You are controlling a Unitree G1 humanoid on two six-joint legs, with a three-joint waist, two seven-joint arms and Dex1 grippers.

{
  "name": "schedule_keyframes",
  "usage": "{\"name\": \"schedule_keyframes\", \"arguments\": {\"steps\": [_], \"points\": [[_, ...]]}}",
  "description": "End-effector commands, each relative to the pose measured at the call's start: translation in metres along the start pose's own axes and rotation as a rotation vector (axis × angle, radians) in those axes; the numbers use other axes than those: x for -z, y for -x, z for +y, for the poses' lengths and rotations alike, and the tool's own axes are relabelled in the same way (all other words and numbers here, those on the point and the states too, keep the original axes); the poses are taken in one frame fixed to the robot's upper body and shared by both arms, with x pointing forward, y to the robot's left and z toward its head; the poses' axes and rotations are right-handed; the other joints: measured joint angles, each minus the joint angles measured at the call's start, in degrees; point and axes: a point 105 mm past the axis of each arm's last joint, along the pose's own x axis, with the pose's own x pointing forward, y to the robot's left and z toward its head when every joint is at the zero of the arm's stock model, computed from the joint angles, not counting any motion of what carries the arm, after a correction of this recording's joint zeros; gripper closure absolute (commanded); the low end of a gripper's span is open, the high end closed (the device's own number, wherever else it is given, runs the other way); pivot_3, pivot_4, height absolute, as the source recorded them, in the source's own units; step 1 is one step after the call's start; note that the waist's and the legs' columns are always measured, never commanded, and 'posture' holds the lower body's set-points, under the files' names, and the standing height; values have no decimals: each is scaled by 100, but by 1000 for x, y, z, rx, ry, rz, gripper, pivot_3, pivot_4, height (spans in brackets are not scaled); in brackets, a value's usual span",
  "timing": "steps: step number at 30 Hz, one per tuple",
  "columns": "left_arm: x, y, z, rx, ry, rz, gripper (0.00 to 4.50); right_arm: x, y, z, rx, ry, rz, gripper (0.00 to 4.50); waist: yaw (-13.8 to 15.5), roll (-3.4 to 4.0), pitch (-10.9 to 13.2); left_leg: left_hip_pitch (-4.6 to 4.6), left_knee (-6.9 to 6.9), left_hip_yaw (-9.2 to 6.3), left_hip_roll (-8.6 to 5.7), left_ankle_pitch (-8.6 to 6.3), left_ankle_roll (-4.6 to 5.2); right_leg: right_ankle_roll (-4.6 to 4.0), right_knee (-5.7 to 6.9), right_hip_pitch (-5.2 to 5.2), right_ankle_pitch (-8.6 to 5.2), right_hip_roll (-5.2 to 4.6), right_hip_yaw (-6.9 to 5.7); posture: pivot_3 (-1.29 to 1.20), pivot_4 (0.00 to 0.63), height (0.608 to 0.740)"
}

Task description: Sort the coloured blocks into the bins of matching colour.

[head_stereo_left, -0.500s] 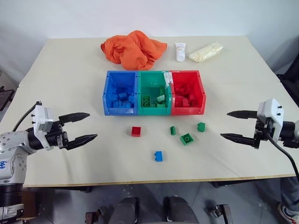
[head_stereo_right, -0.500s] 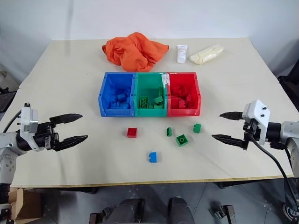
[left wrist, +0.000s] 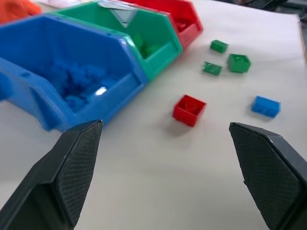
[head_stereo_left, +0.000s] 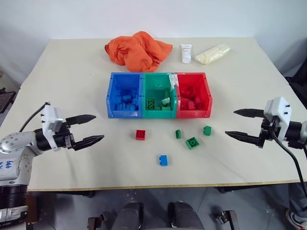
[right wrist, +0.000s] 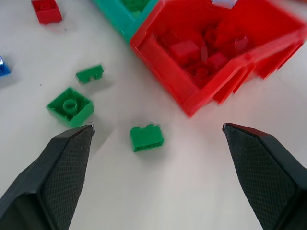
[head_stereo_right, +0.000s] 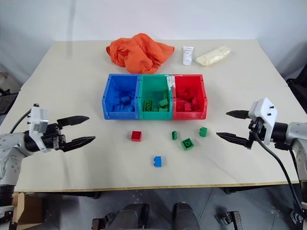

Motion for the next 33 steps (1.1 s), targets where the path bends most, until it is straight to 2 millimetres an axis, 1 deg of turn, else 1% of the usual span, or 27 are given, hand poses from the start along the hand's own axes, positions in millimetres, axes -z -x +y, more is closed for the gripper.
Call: {"name": "schedule_keyframes", "arguments": {"steps": [1, 3, 7, 10, 13, 17, 18, 19, 22, 24, 29, 33], "points": [[-9, -12, -5, 82, -43, -20, 7, 2, 32, -12, 91, 15, 77, 0, 34, 0, 0, -2, 3, 0, -1, 0, 1, 0, 0, 0, 0, 0, 0, 0, 150, 740], [-12, -15, -8, 128, -42, -55, 7, 6, 44, -12, 109, -3, 120, 0, 35, 1, 0, -3, 6, 0, -2, -2, 3, 0, 0, 0, 0, 0, 1, 0, 150, 740], [-9, -21, -7, 166, -48, -55, 7, 9, 63, -9, 119, -2, 184, 0, 3, 0, 0, 0, 6, 1, 1, -2, 3, 0, 2, 0, 0, 2, 0, 0, 150, 740], [-11, -26, -4, 181, -56, -72, 7, 12, 75, -7, 125, -13, 232, 0, -28, 0, 0, 1, 5, 4, 1, -2, 3, 0, 3, 1, 0, 4, 0, 0, 150, 740], [-10, -26, -6, 202, -54, -78, 7, 13, 76, -4, 117, -21, 245, 0, -45, 0, 0, 2, 7, 9, 2, -2, 3, 0, 4, 2, 0, 4, 2, 0, 150, 740], [-7, -26, -8, 204, -52, -70, 7, 13, 68, -1, 93, -30, 241, 0, -32, 0, 0, 3, 8, 10, 3, -2, 3, 0, 5, 2, 0, 5, 3, 0, 150, 740], [-8, -25, -9, 208, -50, -75, 7, 15, 62, 0, 75, -38, 268, 0, -32, 0, 0, 3, 8, 10, 3, -2, 3, 1, 4, 2, 0, 5, 4, 0, 150, 740], [-9, -22, -12, 208, -48, -81, 7, 12, 49, 0, 36, -30, 248, 0, -37, 0, 0, 3, 10, 10, 3, -2, 3, 1, 5, 2, 0, 5, 4, 0, 150, 740], [-11, -14, -19, 200, -45, -91, 7, 1, 17, 1, -44, -13, 192, 0, -132, 0, 0, 5, 13, 16, 6, -2, 3, 1, 4, 0, 0, 5, 11, 0, 150, 740], [-11, -8, -25, 190, -41, -92, 7, 1, -4, 0, -88, -15, 173, 0, -153, 1, 1, 5, 11, 11, 11, -3, 1, 0, 4, -1, 0, 6, 7, 0, 150, 740], [-11, 5, -39, 154, -23, -92, 7, 5, -42, 1, -179, -25, 144, 0, -156, 1, 1, 2, 10, 9, 8, -5, 2, 0, 1, -2, 0, 2, 6, 0, 150, 740], [-10, 17, -47, 105, -18, -75, 7, 6, -67, 1, -227, -25, 114, 0, -166, 2, 1, 2, 11, 9, 8, -5, 3, 0, 1, -2, 0, 2, 5, 0, 150, 740]]}}
